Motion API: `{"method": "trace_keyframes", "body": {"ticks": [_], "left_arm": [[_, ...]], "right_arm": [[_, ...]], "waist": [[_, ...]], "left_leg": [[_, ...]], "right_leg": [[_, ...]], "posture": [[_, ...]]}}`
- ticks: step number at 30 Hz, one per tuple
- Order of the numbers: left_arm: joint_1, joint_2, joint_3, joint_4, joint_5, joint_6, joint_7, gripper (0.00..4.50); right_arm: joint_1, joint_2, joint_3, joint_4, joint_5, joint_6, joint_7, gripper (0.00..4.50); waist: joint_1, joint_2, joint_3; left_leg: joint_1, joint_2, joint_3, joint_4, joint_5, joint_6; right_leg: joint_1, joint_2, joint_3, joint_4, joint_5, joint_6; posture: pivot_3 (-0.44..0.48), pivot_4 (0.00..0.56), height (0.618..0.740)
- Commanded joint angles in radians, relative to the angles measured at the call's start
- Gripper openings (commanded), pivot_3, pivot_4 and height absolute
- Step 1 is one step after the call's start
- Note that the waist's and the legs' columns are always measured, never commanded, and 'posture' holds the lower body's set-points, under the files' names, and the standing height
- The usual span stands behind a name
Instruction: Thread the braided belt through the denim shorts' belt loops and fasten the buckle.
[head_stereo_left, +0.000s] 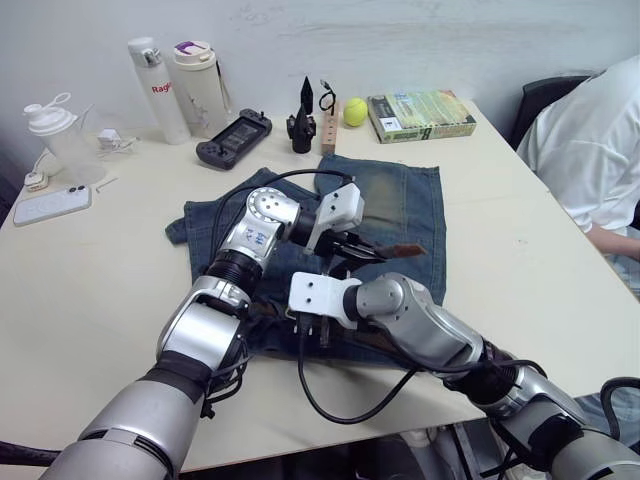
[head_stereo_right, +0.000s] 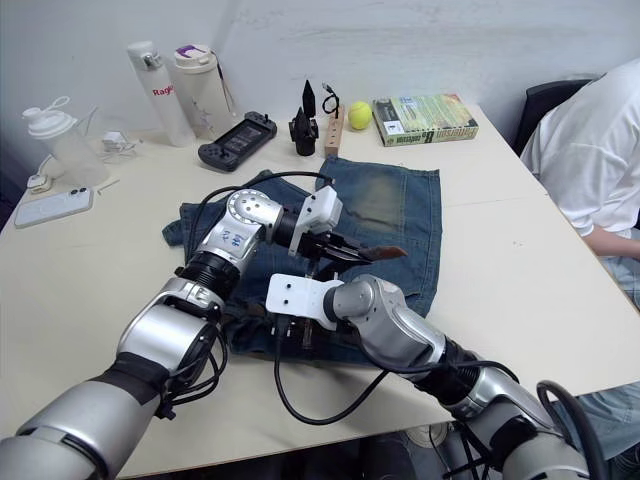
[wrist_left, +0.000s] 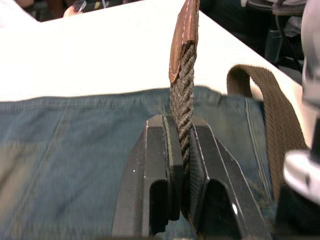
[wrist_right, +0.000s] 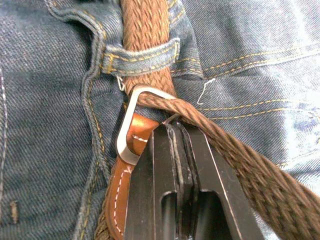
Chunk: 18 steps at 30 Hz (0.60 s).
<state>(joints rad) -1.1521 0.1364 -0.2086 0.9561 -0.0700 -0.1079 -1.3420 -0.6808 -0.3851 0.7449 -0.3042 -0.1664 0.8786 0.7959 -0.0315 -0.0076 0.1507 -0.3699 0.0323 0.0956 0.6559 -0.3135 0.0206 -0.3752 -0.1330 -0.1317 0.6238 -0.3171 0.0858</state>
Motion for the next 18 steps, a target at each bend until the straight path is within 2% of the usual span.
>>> {"method": "trace_keyframes", "body": {"ticks": [1, 7, 11, 14, 18], "left_arm": [[-0.107, -0.076, 0.044, -0.059, -0.049, -0.050, 0.027, 0.18], [-0.060, -0.027, 0.059, -0.094, -0.049, -0.039, 0.043, 0.18], [0.033, 0.054, 0.090, -0.207, -0.065, 0.026, 0.072, 0.18], [0.139, 0.131, 0.120, -0.348, -0.069, 0.106, 0.114, 0.18], [0.254, 0.195, 0.131, -0.525, -0.077, 0.205, 0.156, 0.18]], "right_arm": [[0.155, -0.006, 0.179, 0.162, 0.012, 0.026, 0.044, 0.03], [0.204, -0.006, 0.133, 0.141, -0.028, 0.014, 0.016, 0.03], [0.257, 0.023, 0.000, 0.110, -0.041, -0.013, -0.079, 0.03], [0.266, 0.023, -0.150, -0.067, 0.009, 0.059, -0.073, 0.03], [0.252, 0.018, -0.250, -0.237, 0.095, 0.172, -0.041, 0.03]], "waist": [[0.001, 0.001, -0.001], [0.004, 0.004, -0.005], [0.003, 0.004, -0.005], [0.005, 0.005, 0.002], [0.021, 0.001, 0.021]], "left_leg": [[0.000, 0.000, 0.000, 0.000, 0.000, 0.000], [0.001, 0.000, 0.000, -0.003, 0.001, -0.001], [0.001, 0.000, 0.000, -0.005, 0.001, -0.001], [0.000, -0.001, -0.001, -0.006, 0.002, -0.002], [-0.007, -0.002, -0.003, -0.004, 0.004, -0.003]], "right_leg": [[0.000, 0.000, 0.000, 0.000, 0.000, 0.000], [0.001, 0.000, 0.000, -0.001, 0.000, 0.000], [0.000, 0.000, 0.000, -0.002, 0.000, 0.000], [-0.001, 0.000, 0.000, -0.002, 0.000, -0.001], [-0.004, -0.001, -0.002, -0.003, 0.000, -0.001]], "posture": [[0.000, 0.150, 0.717], [0.000, 0.150, 0.717], [0.000, 0.150, 0.717], [0.000, 0.150, 0.717], [0.000, 0.150, 0.717]]}}
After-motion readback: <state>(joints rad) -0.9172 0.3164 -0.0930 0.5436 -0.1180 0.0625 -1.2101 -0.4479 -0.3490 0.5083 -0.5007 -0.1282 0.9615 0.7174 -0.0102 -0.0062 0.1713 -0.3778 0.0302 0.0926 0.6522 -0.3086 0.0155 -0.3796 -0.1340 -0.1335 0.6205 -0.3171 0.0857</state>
